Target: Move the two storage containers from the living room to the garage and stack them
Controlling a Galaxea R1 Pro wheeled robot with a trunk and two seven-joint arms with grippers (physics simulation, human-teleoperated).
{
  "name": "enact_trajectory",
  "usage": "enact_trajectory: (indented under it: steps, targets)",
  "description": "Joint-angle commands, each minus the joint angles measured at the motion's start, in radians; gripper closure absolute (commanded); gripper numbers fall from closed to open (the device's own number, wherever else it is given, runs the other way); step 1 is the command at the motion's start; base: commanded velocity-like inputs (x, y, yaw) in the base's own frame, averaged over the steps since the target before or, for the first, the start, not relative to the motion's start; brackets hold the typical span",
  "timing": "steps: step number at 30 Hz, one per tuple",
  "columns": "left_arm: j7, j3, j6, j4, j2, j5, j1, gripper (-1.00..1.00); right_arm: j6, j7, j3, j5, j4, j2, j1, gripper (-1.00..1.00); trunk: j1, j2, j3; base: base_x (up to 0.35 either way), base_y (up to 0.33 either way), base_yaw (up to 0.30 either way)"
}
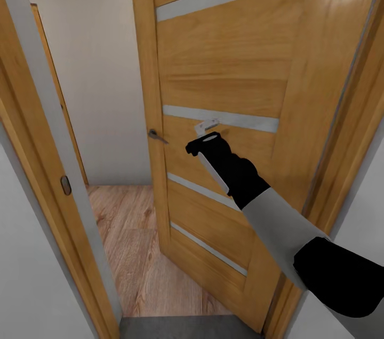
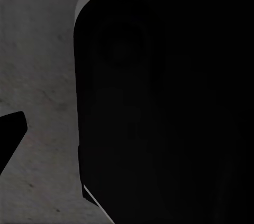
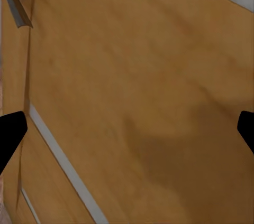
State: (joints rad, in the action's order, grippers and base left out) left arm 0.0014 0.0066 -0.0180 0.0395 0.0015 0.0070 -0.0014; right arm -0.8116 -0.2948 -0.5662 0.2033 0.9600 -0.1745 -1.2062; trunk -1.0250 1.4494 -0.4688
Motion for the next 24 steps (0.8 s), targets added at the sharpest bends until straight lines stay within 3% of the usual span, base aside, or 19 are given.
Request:
enact_trajectory:
  steps: [1, 16, 21, 24]
  targets:
    - [0.000, 0.001, -0.002, 0.000, 0.000, 0.001, 0.000, -1.00, 0.001, -0.008, -0.002, 0.010, -0.001, 0.000, -0.001, -1.00, 0.000, 0.001, -0.001, 0.000, 0.000, 0.000]
    - [0.000, 0.001, -0.002, 0.000, 0.002, 0.005, 0.000, -1.00, 0.011, -0.008, -0.001, 0.017, -0.001, 0.000, 0.000, -1.00, 0.000, 0.001, -0.001, 0.000, 0.000, 0.000]
    - [-0.001, 0.003, -0.002, 0.000, 0.002, 0.004, -0.001, -1.00, 0.039, -0.019, -0.030, 0.044, -0.030, 0.000, 0.002, -1.00, 0.000, 0.001, -0.001, 0.000, 0.000, 0.000]
    - [-0.001, 0.003, -0.002, 0.000, 0.002, 0.004, -0.001, -1.00, 0.023, -0.006, -0.027, 0.038, -0.019, 0.000, 0.002, -1.00, 0.000, 0.001, -0.001, 0.000, 0.000, 0.000]
